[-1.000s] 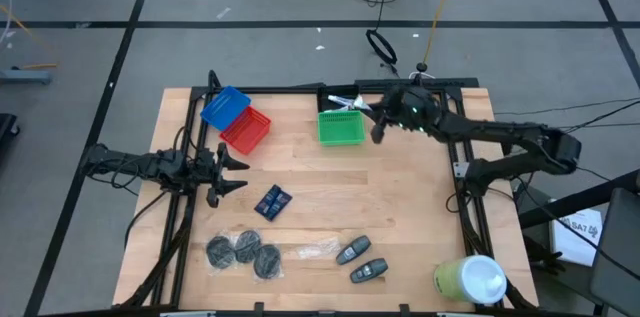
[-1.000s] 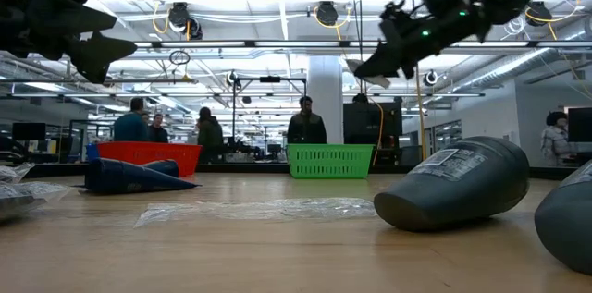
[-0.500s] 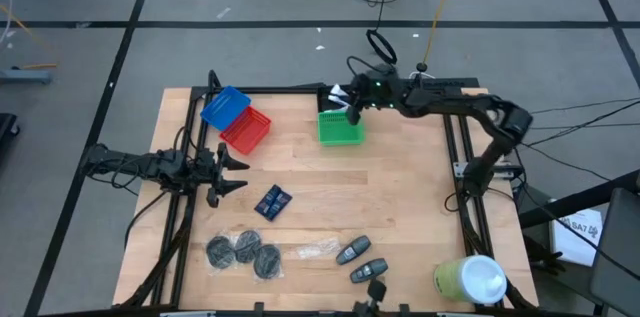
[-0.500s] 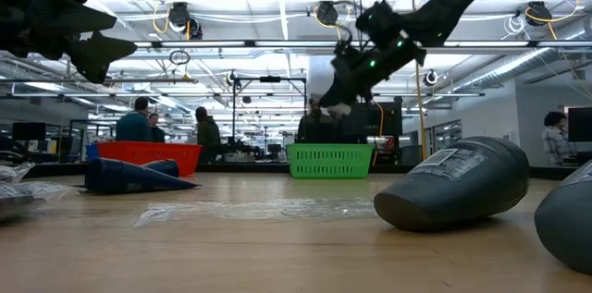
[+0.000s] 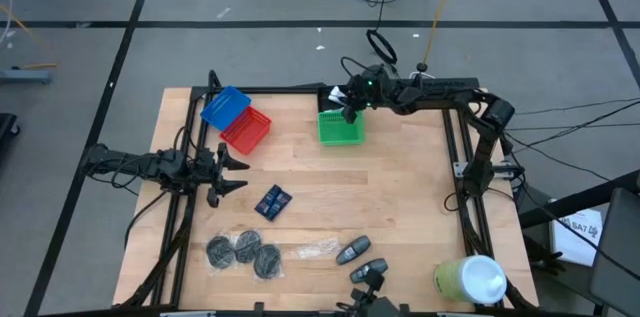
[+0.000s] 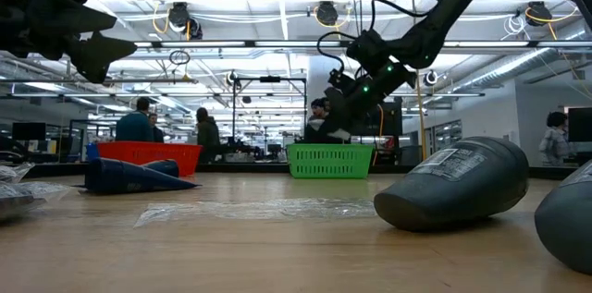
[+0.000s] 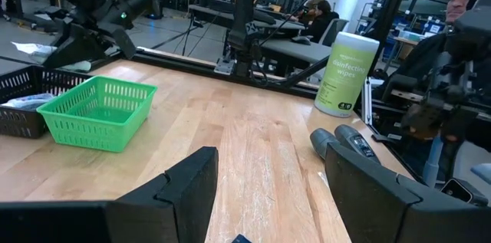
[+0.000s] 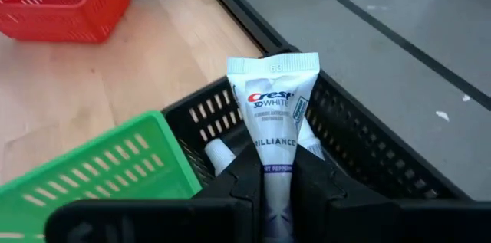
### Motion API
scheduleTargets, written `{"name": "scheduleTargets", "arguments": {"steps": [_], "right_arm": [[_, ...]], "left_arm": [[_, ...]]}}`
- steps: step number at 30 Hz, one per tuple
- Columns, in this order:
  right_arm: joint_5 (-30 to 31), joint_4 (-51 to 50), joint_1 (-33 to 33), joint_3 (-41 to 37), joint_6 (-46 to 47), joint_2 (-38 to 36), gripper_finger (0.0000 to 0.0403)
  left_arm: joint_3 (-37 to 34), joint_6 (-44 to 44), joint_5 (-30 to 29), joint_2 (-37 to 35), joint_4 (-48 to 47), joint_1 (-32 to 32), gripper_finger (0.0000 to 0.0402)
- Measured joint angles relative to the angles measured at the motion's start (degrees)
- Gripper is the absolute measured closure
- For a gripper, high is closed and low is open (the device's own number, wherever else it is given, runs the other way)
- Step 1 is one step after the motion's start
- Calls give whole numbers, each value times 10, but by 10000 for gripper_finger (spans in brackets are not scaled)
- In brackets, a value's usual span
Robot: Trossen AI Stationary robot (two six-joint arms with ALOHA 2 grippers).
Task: Pick & Place Travel size toiletries
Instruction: Put the white toothpaste into the black bin
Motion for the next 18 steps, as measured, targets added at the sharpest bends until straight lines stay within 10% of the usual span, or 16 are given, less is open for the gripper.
{"name": "scheduleTargets", "arguments": {"steps": [18], "right_arm": [[0, 6, -2, 0, 12, -3, 366]], "left_arm": [[0, 0, 0, 0, 0, 0, 165]]}}
